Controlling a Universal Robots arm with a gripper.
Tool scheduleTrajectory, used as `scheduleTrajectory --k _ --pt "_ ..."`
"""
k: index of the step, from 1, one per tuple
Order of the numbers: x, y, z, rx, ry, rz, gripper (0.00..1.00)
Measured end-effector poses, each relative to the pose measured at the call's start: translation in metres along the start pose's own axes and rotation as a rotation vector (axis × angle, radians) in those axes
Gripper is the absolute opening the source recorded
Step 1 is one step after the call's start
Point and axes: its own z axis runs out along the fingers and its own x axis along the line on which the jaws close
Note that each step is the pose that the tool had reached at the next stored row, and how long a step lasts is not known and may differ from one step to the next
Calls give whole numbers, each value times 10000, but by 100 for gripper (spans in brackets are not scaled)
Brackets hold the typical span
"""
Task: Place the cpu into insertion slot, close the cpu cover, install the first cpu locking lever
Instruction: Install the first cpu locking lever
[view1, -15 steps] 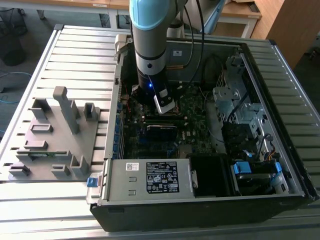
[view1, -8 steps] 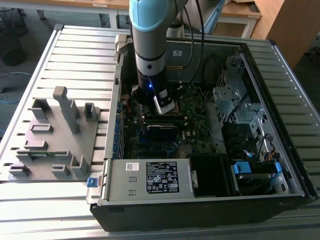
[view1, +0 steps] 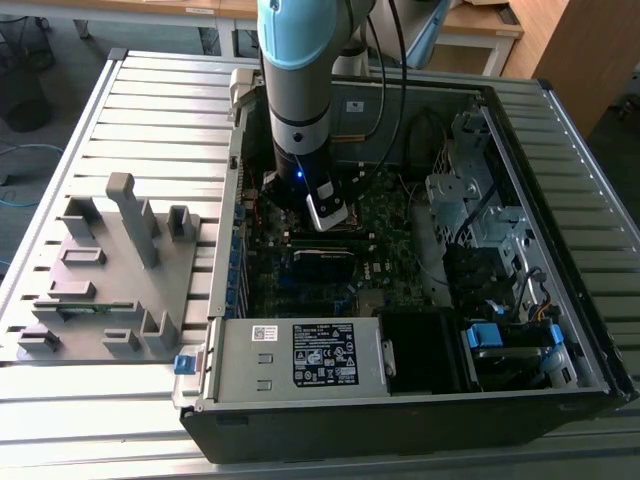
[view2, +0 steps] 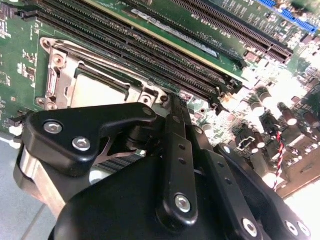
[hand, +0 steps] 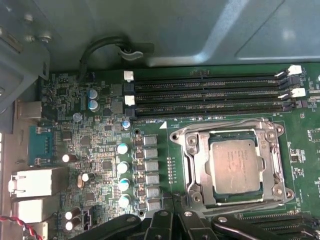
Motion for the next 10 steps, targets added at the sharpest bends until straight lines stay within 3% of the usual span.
scheduleTrajectory --k 5,10 --pt "-1 2 -17 -1 -2 0 10" --pt "-7 20 -124 1 -1 1 10"
